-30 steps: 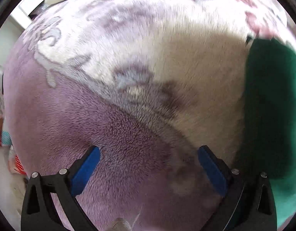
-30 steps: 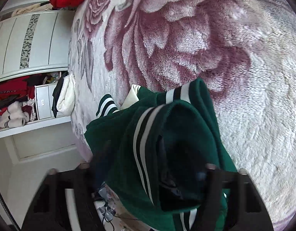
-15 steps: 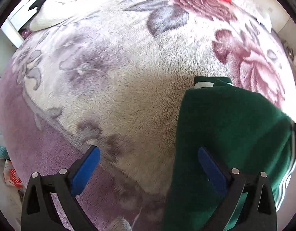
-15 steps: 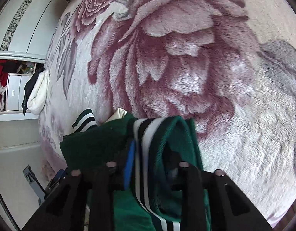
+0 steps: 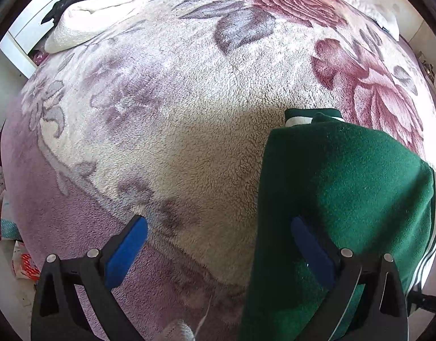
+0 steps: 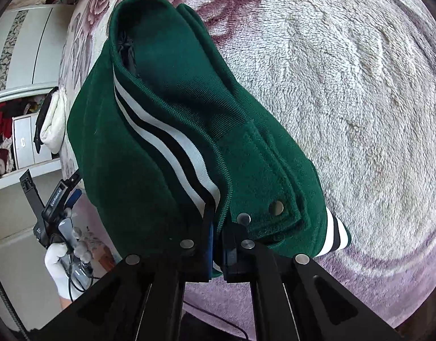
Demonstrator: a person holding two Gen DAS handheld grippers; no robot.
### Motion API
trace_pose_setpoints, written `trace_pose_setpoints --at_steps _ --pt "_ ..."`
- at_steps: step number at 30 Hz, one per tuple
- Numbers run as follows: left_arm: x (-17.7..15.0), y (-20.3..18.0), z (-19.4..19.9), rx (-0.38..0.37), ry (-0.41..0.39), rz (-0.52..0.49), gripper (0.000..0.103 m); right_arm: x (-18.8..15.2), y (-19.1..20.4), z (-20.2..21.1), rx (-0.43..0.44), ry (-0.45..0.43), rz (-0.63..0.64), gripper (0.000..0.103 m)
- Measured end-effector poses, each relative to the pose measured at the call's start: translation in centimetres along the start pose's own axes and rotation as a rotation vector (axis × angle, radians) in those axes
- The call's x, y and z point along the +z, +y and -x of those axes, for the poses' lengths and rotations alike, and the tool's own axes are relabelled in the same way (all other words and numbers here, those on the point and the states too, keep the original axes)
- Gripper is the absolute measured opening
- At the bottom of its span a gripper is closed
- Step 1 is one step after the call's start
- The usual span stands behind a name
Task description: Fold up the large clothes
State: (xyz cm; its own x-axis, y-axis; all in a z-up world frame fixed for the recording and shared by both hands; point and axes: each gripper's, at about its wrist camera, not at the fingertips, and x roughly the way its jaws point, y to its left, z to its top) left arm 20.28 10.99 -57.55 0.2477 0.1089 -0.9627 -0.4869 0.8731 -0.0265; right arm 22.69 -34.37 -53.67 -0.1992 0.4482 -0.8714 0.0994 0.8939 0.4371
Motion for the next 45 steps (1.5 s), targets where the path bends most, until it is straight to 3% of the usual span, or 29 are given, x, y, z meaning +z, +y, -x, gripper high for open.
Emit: trace_pose_setpoints --at_steps 4,7,9,10,12,14,15,16,18,21,22,23,24,25,28,30,32,36,38,39,40,42,43,45 --pt "-0.2 -0.3 0.6 -0.012 0.001 -0.026 0.103 -1.5 -0.2 3.9 -0.054 -0.128 -0.056 0.003" --pt "-0.1 -0.6 0.7 -0.018 0.002 -0.032 0.103 -1.1 -2.1 2.0 -0.118 -0.048 -0.082 0.003" --pt "0.3 -0.8 0.7 -0.013 0.004 -0.042 0.103 0.0 -1.1 -0.3 -0.159 0.082 0.012 0.005" --pt "0.5 -0.8 0.8 -0.018 -0.001 -0.041 0.103 0.8 -0.3 -0.3 -0.180 0.101 0.052 0.005" --pt "1.1 -0.8 1.0 -0.027 -0.017 -0.035 0.103 2.6 1.1 0.9 -0.186 0.099 0.097 0.009" --pt "1.8 -0.9 0.8 -0.031 -0.023 -0.028 0.103 4.8 2.4 3.0 -0.160 0.017 0.137 0.011" --pt "2.3 -0.9 0.6 -0.038 -0.025 -0.025 0.103 6.2 3.1 3.9 -0.135 -0.037 0.159 0.022" --pt "2.8 -1.0 0.3 -0.036 -0.026 -0.025 0.103 7.6 3.5 4.4 -0.119 -0.069 0.172 0.040" --pt "3.9 -1.4 -0.5 -0.022 -0.022 -0.037 0.103 10.8 4.6 3.9 -0.064 -0.083 0.186 0.057" --pt "5.0 -1.5 -1.2 -0.009 -0.024 -0.043 0.103 15.3 6.4 0.6 0.003 -0.005 0.158 0.058" --pt "5.2 -1.4 -1.3 -0.008 -0.022 -0.041 0.103 16.5 7.0 -0.5 0.033 0.023 0.154 0.055" --pt "5.4 -1.3 -1.5 -0.008 -0.019 -0.040 0.103 17.0 7.8 -1.2 0.036 0.011 0.158 0.045" --pt "5.4 -1.2 -1.6 -0.008 -0.014 -0.037 0.103 17.1 9.0 -1.8 0.029 -0.003 0.177 0.011" --pt "5.5 -1.1 -1.6 -0.004 -0.012 -0.034 0.103 16.8 10.4 -2.2 0.013 0.005 0.206 0.003" --pt "5.2 -0.6 -1.9 -0.018 -0.006 -0.009 0.103 16.9 12.0 -2.0 -0.128 -0.075 0.233 0.002" --pt "5.1 -0.1 -2.0 -0.032 0.012 0.017 0.103 17.1 10.1 -2.1 -0.130 -0.050 0.136 0.002" --pt "5.1 0.5 -1.9 -0.033 0.036 0.036 0.103 17.0 11.0 -2.1 -0.154 -0.002 0.182 0.003" --pt "4.5 2.0 -1.9 -0.070 0.086 0.082 0.103 15.8 15.6 0.8 -0.379 0.046 0.374 0.020" --pt "4.0 2.6 -2.4 -0.099 0.126 0.105 0.103 14.6 18.4 2.2 -0.437 0.049 0.512 0.048" --pt "3.8 2.7 -2.5 -0.108 0.140 0.115 0.103 14.1 19.8 2.5 -0.452 0.060 0.570 0.072" --pt "3.6 2.9 -2.7 -0.120 0.149 0.127 0.103 13.6 21.1 2.7 -0.451 0.073 0.616 0.079" --pt "3.4 3.1 -2.8 -0.130 0.157 0.131 0.103 13.1 24.1 1.9 -0.446 0.106 0.697 0.079" --pt "3.3 3.2 -2.8 -0.127 0.159 0.131 0.103 12.8 25.4 1.3 -0.447 0.164 0.757 0.079" --pt "3.2 3.3 -2.9 -0.136 0.163 0.140 0.103 12.2 28.4 -0.7 -0.449 0.169 0.859 0.079"
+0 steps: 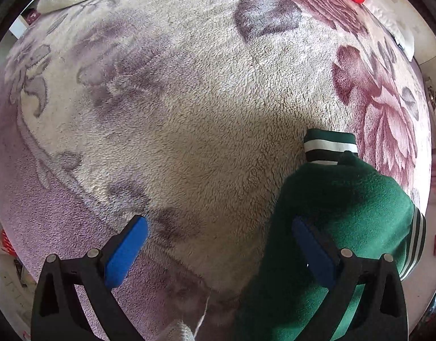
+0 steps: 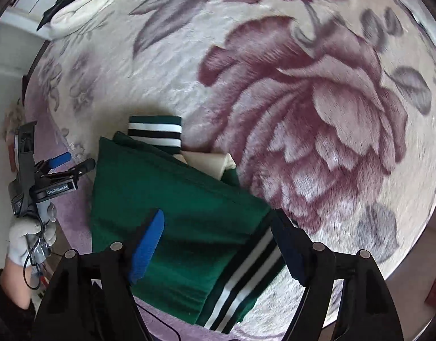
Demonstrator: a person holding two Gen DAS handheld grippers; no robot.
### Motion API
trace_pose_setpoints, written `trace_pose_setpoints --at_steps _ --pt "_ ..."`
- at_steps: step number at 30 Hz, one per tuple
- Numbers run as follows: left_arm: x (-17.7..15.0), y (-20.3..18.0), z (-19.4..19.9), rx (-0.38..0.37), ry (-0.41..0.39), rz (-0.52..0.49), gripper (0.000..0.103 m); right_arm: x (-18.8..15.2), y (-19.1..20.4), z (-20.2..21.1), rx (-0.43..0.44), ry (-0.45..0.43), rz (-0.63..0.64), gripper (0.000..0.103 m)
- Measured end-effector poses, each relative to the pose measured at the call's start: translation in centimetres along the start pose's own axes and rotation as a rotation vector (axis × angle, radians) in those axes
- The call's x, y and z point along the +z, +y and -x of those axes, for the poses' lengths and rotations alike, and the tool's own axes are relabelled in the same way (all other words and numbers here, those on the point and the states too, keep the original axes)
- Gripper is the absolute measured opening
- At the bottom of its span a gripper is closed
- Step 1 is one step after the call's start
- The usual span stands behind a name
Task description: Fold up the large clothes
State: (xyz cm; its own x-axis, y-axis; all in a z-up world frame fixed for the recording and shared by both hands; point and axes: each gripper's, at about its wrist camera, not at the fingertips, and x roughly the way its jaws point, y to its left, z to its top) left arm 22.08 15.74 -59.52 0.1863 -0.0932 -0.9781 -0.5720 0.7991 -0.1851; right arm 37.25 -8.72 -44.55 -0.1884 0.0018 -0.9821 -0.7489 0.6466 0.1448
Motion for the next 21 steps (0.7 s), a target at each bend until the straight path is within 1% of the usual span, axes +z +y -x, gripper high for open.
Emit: trace_pose_setpoints --at_steps 3,5,6,8,10,11,12,13,15,16,17,18,19,20,21 --pt "0.1 0.1 0.0 -0.009 0.002 0.004 0.103 2.8 4.5 -1.7 0.007 0.001 0.173 0.079" --pt "0.1 0.2 0.1 -0.011 0.001 0.002 0.103 4.4 7.1 -3.7 0.035 0.022 0.275 0.079" --pt "0.2 0.3 0.1 -0.010 0.001 0.003 0.103 5.0 8.3 -4.6 0.040 0.039 0.323 0.082" --pt "0.3 0.8 0.0 -0.009 0.004 0.010 0.103 6.1 10.5 -6.8 0.048 0.071 0.409 0.083" --pt "0.3 1.3 -0.3 -0.006 0.009 0.022 0.103 6.8 12.5 -9.3 0.074 0.131 0.493 0.085" --pt "0.3 1.7 -0.5 -0.004 0.013 0.029 0.103 7.2 13.2 -10.5 0.094 0.169 0.523 0.089" --pt "0.3 2.1 -0.7 -0.004 0.016 0.040 0.103 7.7 13.7 -11.8 0.118 0.201 0.541 0.094" --pt "0.2 2.5 -1.0 -0.005 0.021 0.051 0.103 8.2 14.1 -12.8 0.147 0.225 0.549 0.096" --pt "0.1 3.3 -1.5 -0.004 0.034 0.072 0.103 9.0 15.0 -15.0 0.243 0.304 0.562 0.096" --pt "0.0 3.6 -1.7 -0.003 0.039 0.080 0.103 9.1 15.3 -15.9 0.283 0.320 0.555 0.096" --pt "-0.2 3.9 -1.9 -0.001 0.044 0.086 0.103 9.0 15.7 -16.7 0.310 0.331 0.554 0.097" --pt "-0.3 4.2 -2.2 0.001 0.049 0.091 0.103 8.7 16.0 -17.7 0.297 0.348 0.542 0.096" --pt "-0.4 4.5 -2.3 0.002 0.053 0.094 0.103 8.7 16.1 -18.4 0.284 0.361 0.488 0.093" --pt "-0.5 4.7 -2.4 0.004 0.055 0.097 0.103 8.8 15.9 -18.6 0.269 0.365 0.399 0.089" --pt "-0.6 5.0 -2.5 0.005 0.055 0.098 0.103 9.0 15.4 -18.4 0.273 0.377 0.304 0.076"
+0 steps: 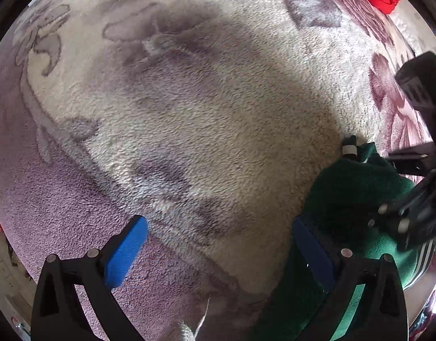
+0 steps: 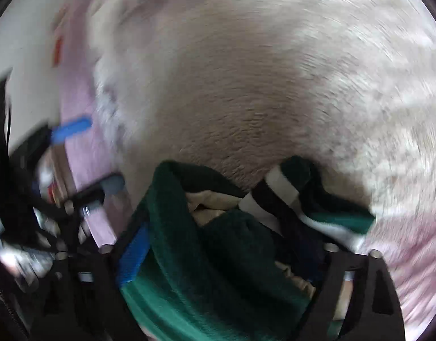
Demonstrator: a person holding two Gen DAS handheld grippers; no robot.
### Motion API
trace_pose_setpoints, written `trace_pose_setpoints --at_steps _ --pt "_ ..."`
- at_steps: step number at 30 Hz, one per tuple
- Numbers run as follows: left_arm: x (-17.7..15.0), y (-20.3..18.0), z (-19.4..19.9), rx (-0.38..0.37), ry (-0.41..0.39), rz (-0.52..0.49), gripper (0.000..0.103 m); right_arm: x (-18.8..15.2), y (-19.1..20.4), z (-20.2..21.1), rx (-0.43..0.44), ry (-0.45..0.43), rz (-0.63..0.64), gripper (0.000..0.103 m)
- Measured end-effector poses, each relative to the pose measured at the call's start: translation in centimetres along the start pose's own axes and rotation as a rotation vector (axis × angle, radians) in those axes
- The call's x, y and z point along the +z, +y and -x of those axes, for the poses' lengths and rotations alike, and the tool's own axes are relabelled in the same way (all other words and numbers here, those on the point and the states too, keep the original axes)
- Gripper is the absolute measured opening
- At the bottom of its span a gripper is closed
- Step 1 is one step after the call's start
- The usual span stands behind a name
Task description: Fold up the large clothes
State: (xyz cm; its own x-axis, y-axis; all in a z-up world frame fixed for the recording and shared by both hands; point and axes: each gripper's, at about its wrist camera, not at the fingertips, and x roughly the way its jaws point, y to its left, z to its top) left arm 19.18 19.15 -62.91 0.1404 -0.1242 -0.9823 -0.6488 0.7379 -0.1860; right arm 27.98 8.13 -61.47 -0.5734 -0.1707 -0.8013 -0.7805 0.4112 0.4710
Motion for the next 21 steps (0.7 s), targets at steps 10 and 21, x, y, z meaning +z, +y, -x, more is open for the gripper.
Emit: trace_pose_setpoints --at_steps 10,21 --pt "0.5 2.1 0.4 0.011 -0.010 0.011 0.103 -5.2 -5.5 1.5 0.409 -0.026 -0.476 0.045" --pt "0.5 3.1 0.5 0.014 -0.013 0.027 0.103 0.2 0.5 4.4 -0.116 0.067 0.096 0.092"
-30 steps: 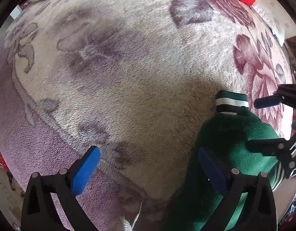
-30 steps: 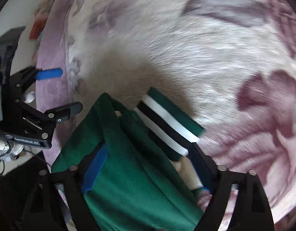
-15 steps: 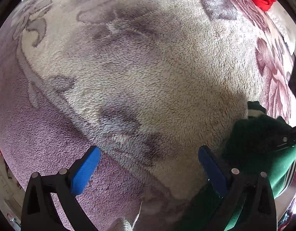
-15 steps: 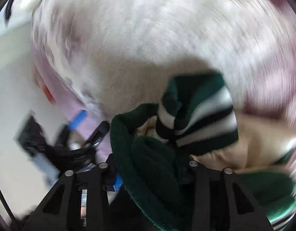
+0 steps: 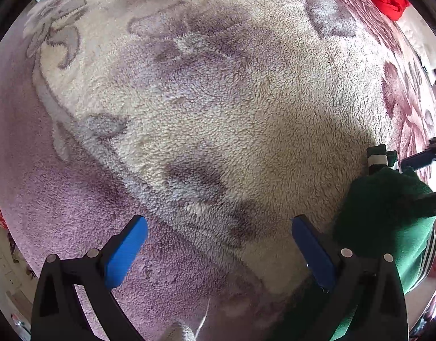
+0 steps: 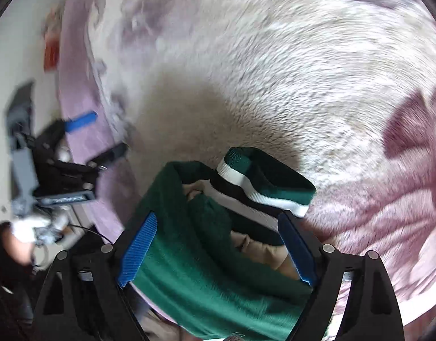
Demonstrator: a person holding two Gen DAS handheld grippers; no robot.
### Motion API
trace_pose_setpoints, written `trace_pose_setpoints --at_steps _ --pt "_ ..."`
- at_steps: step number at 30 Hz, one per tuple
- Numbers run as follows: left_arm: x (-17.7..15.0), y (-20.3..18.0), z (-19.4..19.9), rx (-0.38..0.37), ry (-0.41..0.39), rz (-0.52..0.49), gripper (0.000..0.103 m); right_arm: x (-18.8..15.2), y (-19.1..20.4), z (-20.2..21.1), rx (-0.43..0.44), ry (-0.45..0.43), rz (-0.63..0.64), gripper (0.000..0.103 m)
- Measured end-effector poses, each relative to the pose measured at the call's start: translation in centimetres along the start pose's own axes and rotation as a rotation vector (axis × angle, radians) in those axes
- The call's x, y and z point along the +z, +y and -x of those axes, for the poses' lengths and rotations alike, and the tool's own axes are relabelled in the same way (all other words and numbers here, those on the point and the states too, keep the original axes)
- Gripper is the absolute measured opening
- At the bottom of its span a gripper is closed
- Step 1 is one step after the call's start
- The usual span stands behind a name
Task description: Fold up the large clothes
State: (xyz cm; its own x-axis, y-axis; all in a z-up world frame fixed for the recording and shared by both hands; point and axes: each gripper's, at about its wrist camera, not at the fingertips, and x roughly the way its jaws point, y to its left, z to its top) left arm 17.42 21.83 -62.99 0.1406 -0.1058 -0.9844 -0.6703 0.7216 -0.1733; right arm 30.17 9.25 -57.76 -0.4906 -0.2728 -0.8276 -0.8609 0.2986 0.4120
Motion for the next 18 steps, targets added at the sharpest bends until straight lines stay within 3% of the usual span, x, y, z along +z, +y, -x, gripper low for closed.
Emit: trace_pose_setpoints --at_steps 1,4,6,8,10,13,15,18 --pt "-0.3 0.0 0.0 -0.004 0.000 0.000 0.103 1.0 0.4 -1.3 -0.013 0.028 0.015 0.102" --pt "-1.6 -0.7 0.0 0.003 -0.010 -0.013 0.103 2.5 0.7 -4.1 -0.028 0.055 0.038 0.103" --pt "-2.4 -1.5 -0.2 0.013 -0.015 -0.024 0.103 2.6 -0.2 -5.0 0.006 0.071 -0.064 0.103" --pt "-2.9 -1.8 -0.4 0.018 -0.015 -0.031 0.103 2.1 -2.1 -5.1 0.109 0.100 -0.260 0.091" --pt "-3.2 -1.9 -0.5 0.013 -0.014 -0.026 0.103 0.9 -3.4 -4.3 0.236 0.092 -0.432 0.071" --pt "-3.1 -2.2 -0.7 -0.011 -0.013 -0.004 0.103 -1.7 -5.7 -4.4 0.436 0.053 -0.604 0.068" --pt "-2.8 -2.8 -0.7 -0.025 -0.021 -0.004 0.103 -2.2 -6.4 -4.0 0.465 0.014 -0.588 0.068" --pt "-2.2 -3.3 -0.3 -0.021 -0.042 -0.026 0.103 -0.9 -4.9 -1.6 0.352 0.001 -0.451 0.073"
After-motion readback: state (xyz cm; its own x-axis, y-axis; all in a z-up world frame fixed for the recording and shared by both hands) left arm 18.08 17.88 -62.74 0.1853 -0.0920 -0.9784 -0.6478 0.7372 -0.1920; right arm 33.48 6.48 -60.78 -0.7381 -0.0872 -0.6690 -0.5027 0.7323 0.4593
